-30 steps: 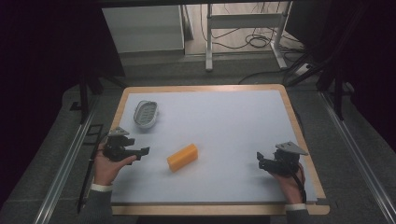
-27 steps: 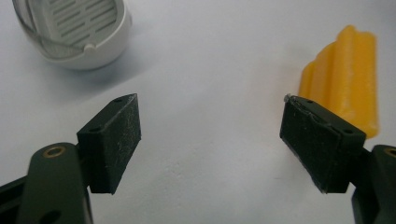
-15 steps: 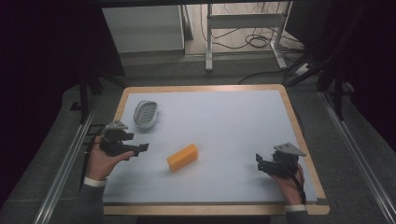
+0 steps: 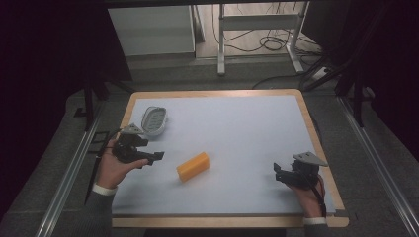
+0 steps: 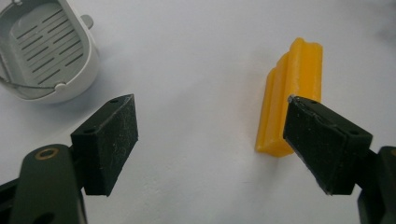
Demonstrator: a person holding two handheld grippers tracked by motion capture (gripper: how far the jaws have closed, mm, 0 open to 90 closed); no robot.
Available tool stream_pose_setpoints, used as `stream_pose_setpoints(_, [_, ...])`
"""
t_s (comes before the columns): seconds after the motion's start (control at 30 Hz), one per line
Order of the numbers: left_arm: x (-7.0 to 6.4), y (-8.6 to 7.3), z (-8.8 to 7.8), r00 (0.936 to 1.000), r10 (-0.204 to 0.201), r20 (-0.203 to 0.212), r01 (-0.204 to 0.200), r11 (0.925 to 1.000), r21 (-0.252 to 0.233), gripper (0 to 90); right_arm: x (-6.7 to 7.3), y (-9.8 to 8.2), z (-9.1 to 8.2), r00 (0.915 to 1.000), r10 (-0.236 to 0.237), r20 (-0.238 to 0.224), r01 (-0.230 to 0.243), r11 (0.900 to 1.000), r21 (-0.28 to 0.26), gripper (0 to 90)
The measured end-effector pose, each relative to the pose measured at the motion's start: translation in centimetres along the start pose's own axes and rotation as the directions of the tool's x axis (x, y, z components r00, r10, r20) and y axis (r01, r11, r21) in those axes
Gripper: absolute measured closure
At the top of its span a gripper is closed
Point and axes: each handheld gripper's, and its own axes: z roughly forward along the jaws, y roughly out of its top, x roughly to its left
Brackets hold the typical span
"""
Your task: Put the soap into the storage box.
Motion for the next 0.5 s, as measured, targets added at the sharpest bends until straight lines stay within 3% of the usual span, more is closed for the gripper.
stream_pose_setpoints(0.2, [-0.5,0.7,-0.1,0.9994,0.021,-0.028,-0.021,0.9997,0.008,18.2,0.0,0.0,0.0,1.0,-0.001,0.009,0.001,1.0,-0.002,7.3])
stream_pose_setpoints(0.5, [-1.5,1.7,1.3,0.9984,0.056,0.011,-0.056,0.9972,0.048,17.5,-0.4,0.0,-0.2,0.9997,0.011,0.021,-0.011,1.0,-0.012,7.3])
